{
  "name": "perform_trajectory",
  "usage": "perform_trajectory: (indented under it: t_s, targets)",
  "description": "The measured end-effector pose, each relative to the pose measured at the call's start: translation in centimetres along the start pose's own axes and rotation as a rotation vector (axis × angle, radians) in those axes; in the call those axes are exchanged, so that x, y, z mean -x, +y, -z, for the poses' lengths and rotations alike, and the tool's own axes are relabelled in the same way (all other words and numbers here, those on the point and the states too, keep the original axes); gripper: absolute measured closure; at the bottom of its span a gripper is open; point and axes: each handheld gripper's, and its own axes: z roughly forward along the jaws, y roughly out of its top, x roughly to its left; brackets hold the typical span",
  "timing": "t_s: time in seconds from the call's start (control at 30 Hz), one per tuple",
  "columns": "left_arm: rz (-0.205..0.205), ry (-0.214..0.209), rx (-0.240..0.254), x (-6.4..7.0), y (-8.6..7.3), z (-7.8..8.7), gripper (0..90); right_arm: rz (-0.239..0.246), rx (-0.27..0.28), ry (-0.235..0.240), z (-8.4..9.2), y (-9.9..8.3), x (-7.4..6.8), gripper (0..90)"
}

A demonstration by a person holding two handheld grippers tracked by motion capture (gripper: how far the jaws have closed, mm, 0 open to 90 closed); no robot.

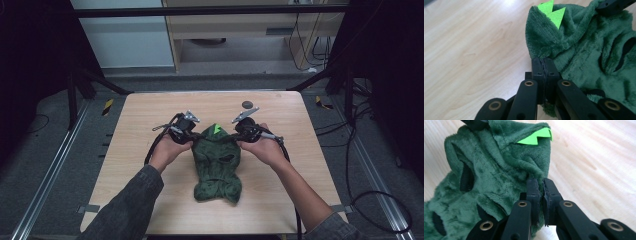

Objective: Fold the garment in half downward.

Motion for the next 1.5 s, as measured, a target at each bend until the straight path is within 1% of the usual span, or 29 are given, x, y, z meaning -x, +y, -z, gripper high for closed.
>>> perform_trajectory:
  t_s: [0.1,0.13,0.2,0.23,0.3,0.4,0.47,0.5,0.57,0.7,0.77,0.87,0.97,1.03,1.1,1.2,1.27,1.4,1.5]
  targets:
    - [-0.001,0.015,0.015,-0.3,0.7,0.5,89.4,0.005,0.025,-0.015,0.5,0.8,0.2,84.8]
    - [0.004,0.021,0.030,-0.4,1.0,0.8,89.4,0.002,0.028,-0.023,0.8,1.1,0.2,84.8]
    - [0.000,0.024,0.043,-0.4,1.4,1.2,89.4,0.010,0.048,-0.028,1.1,1.5,0.3,84.8]
    - [0.002,0.026,0.049,-0.4,1.5,1.3,89.4,0.009,0.049,-0.032,1.3,1.6,0.3,84.8]
    - [-0.008,0.028,0.046,-0.4,1.8,1.5,89.4,0.012,0.047,-0.035,1.5,1.7,0.4,84.8]
    - [-0.006,0.036,0.060,-0.5,2.3,1.5,89.4,0.009,0.051,-0.046,1.6,1.9,0.7,84.8]
    - [-0.007,0.040,0.067,-0.6,2.6,1.6,89.4,0.003,0.058,-0.057,1.7,2.1,0.9,84.8]
    - [-0.001,0.041,0.082,-0.5,2.7,1.7,89.4,-0.002,0.066,-0.060,1.8,2.2,1.0,84.8]
    - [-0.010,0.039,0.082,-0.3,2.6,1.9,89.4,0.003,0.075,-0.068,2.0,2.3,0.9,84.8]
    - [-0.037,0.045,0.076,0.7,2.0,2.2,89.4,0.033,0.079,-0.066,2.3,1.7,0.2,84.8]
    - [-0.044,0.038,0.073,1.2,1.5,2.3,89.4,0.048,0.076,-0.070,2.4,1.3,-0.3,84.6]
    - [-0.067,0.025,0.057,2.0,0.8,2.3,89.4,0.066,0.079,-0.068,2.5,0.6,-0.9,84.5]
    - [-0.088,0.024,0.045,2.7,0.1,2.4,89.4,0.088,0.074,-0.070,2.6,-0.1,-1.6,84.2]
    - [-0.094,0.019,0.036,3.1,-0.5,2.5,89.3,0.096,0.068,-0.068,2.7,-0.6,-1.9,84.1]
    - [-0.087,0.016,0.047,3.4,-0.9,2.5,89.3,0.102,0.070,-0.063,2.7,-1.1,-2.3,84.1]
    - [-0.105,0.021,0.040,3.9,-1.4,2.6,89.3,0.109,0.069,-0.062,2.6,-1.6,-2.7,84.0]
    - [-0.111,0.025,0.044,4.3,-1.6,2.6,89.3,0.117,0.070,-0.063,2.6,-1.9,-3.0,83.8]
    - [-0.116,0.007,0.048,5.1,-2.3,2.5,89.3,0.129,0.071,-0.066,2.8,-2.6,-3.7,83.7]
    - [-0.117,-0.005,0.051,5.6,-3.0,2.5,89.3,0.136,0.076,-0.055,3.0,-3.2,-4.4,83.7]
